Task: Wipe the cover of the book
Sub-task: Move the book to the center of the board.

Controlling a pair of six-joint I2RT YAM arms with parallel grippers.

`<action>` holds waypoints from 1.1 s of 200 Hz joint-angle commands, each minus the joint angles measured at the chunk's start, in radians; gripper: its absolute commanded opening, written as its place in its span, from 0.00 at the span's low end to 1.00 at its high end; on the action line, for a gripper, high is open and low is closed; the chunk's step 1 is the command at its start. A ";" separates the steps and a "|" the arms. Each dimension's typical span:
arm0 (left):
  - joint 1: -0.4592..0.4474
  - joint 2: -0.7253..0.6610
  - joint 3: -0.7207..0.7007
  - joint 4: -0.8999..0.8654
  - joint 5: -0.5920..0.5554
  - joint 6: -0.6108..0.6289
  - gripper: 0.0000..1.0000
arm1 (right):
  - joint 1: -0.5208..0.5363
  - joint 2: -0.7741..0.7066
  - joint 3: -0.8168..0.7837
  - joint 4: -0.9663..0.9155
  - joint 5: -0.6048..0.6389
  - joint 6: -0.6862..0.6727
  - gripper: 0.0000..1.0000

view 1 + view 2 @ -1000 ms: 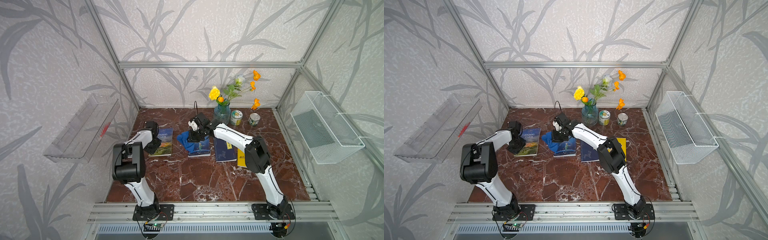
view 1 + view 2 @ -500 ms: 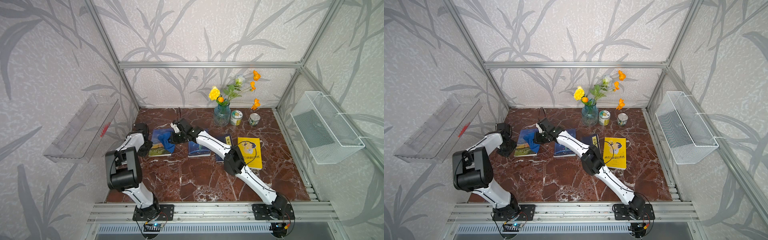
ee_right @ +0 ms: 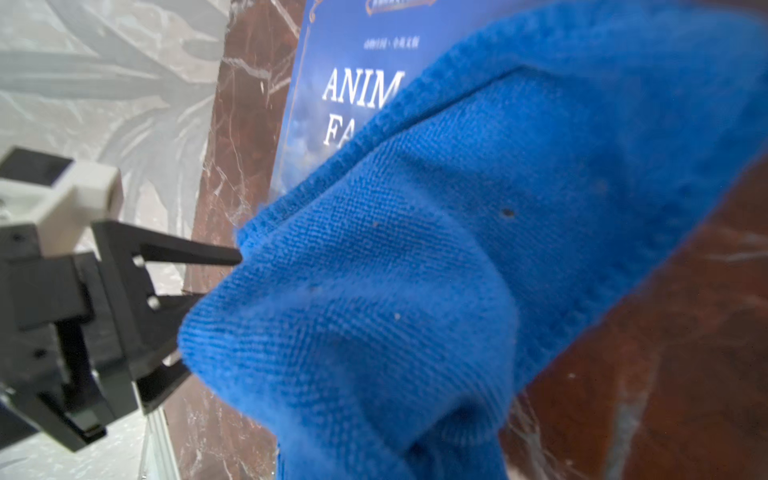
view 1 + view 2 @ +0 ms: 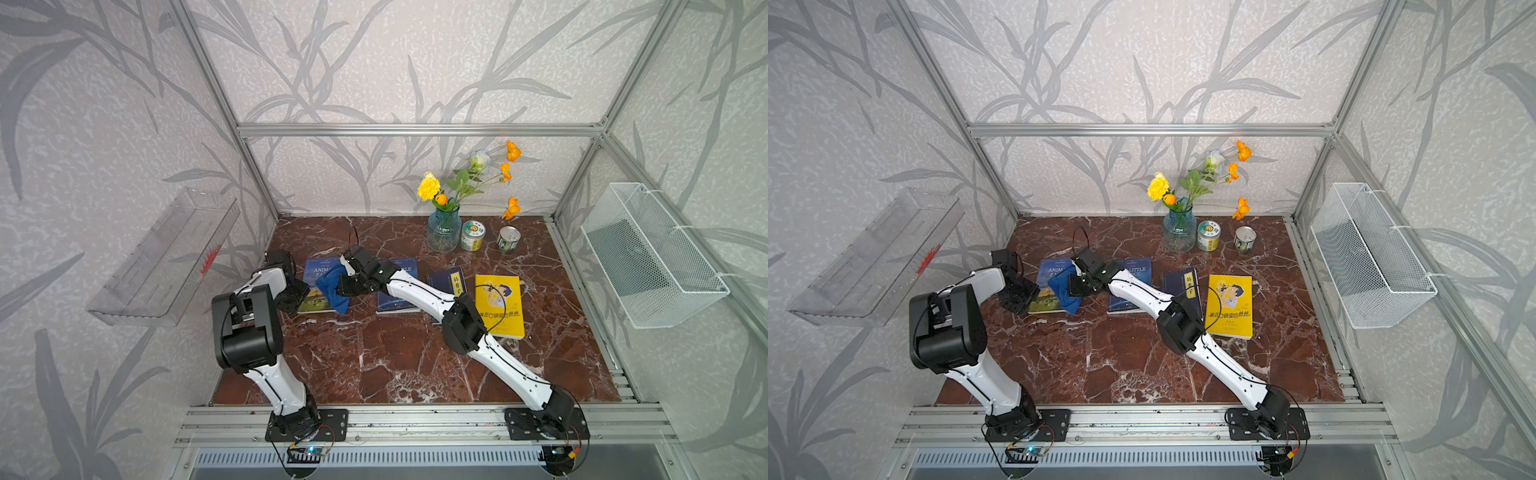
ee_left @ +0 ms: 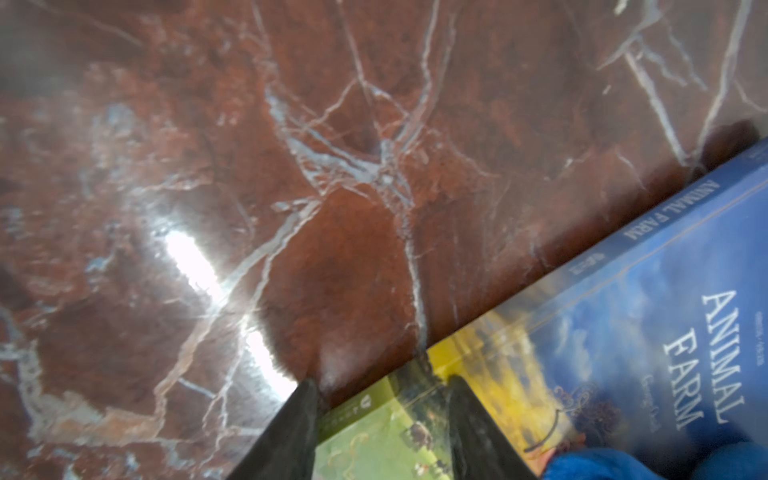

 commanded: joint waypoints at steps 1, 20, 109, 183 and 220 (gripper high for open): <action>-0.009 0.038 0.008 -0.043 0.013 0.024 0.50 | -0.010 -0.072 -0.060 -0.062 0.039 -0.039 0.00; -0.008 -0.018 -0.011 -0.037 -0.024 0.010 0.52 | -0.022 -0.102 -0.086 -0.070 0.052 -0.064 0.00; 0.002 -0.037 0.001 0.010 0.026 0.050 0.59 | -0.033 -0.144 -0.160 -0.079 -0.029 -0.177 0.00; -0.002 0.053 0.006 0.029 0.107 0.085 0.59 | -0.045 -0.171 -0.183 -0.084 -0.034 -0.221 0.00; -0.035 0.083 0.018 0.034 0.156 0.096 0.57 | -0.074 -0.209 -0.278 0.002 -0.079 -0.175 0.00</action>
